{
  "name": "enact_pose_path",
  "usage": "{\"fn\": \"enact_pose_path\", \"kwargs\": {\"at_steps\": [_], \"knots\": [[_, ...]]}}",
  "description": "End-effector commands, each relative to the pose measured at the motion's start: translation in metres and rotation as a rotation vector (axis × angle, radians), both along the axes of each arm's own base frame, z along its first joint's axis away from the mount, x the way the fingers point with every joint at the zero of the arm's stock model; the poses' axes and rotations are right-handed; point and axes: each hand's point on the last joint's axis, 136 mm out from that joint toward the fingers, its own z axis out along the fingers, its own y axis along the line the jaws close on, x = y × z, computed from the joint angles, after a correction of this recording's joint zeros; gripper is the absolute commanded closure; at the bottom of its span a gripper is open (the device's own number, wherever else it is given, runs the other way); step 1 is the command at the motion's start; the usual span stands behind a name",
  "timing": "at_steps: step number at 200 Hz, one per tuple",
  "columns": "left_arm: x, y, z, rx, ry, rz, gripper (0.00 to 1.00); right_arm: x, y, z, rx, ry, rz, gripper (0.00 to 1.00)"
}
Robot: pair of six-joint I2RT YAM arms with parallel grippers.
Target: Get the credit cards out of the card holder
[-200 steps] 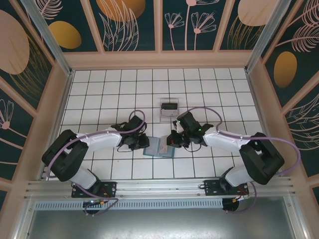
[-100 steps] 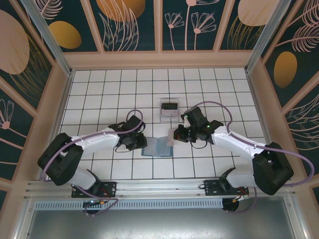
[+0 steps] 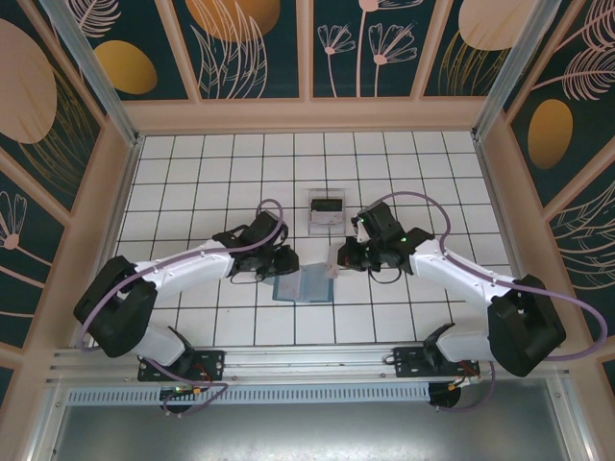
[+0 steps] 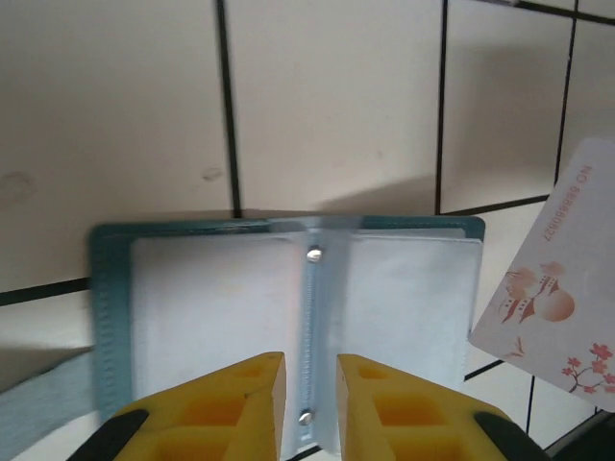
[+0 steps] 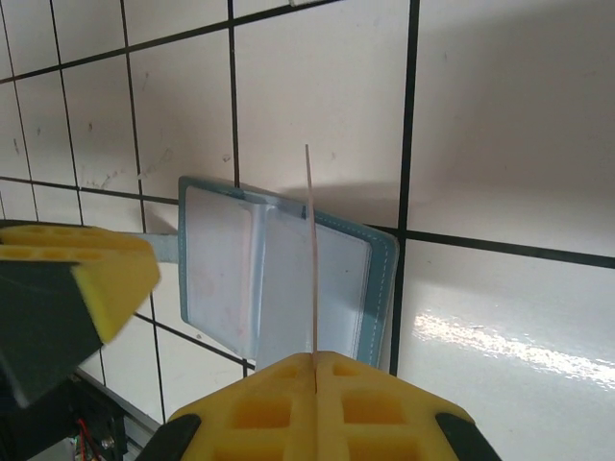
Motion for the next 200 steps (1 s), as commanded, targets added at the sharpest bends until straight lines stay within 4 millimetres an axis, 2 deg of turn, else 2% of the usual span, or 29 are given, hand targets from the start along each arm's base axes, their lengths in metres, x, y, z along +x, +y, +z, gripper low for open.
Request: {"fn": "enact_pose_path", "kwargs": {"at_steps": [1,46,65,109,150,200], "knots": [[0.001,-0.023,0.004,-0.065,0.002,-0.048,0.78,0.011,-0.005,0.013,-0.029,-0.052,-0.010,1.00],[-0.005,-0.025,-0.017,-0.063,0.046,-0.062,0.78,0.039,-0.014,0.031,-0.159,-0.211,0.037,1.00],[-0.007,-0.026,-0.023,-0.068,0.057,-0.066,0.78,0.053,-0.015,0.041,-0.232,-0.317,0.118,1.00],[-0.009,-0.030,-0.025,-0.078,0.067,-0.081,0.78,0.080,-0.029,0.043,-0.505,-0.516,0.378,1.00],[-0.013,-0.029,-0.031,-0.073,0.082,-0.096,0.78,0.089,-0.025,0.046,-0.657,-0.668,0.734,1.00],[-0.016,-0.030,-0.037,-0.072,0.099,-0.100,0.78,0.078,-0.006,0.036,-0.685,-0.685,1.150,1.00]]}}
